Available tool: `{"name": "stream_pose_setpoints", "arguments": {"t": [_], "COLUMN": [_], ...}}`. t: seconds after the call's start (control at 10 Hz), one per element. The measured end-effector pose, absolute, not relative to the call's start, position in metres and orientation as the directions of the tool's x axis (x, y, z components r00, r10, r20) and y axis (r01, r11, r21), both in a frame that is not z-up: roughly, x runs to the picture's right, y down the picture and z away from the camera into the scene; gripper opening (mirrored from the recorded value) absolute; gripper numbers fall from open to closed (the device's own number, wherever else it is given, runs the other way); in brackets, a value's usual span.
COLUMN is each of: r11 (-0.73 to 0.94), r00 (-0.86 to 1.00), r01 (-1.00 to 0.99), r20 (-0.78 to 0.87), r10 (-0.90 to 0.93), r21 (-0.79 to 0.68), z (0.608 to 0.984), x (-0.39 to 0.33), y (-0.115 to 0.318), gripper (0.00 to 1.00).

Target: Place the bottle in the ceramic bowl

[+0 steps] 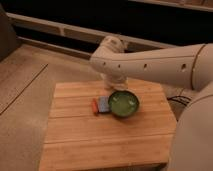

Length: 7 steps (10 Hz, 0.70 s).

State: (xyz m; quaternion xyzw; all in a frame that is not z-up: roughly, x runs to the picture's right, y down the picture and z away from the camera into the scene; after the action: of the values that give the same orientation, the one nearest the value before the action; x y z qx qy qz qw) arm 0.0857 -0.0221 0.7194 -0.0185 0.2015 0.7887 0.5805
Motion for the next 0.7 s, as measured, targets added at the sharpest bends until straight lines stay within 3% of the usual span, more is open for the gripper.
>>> {"name": "stream_pose_setpoints", "arguments": {"t": [0.4, 0.7], "r11": [-0.373, -0.355], "r00": [-0.437, -0.43], "r01": [-0.893, -0.897], "r20": [-0.294, -0.335], "r10": [0.85, 0.838], "r21": [0.25, 0.265], "z": [0.757, 0.779], "x": [0.137, 0.154], "y": [-0.002, 0.013], "gripper": [0.0, 0.0]}}
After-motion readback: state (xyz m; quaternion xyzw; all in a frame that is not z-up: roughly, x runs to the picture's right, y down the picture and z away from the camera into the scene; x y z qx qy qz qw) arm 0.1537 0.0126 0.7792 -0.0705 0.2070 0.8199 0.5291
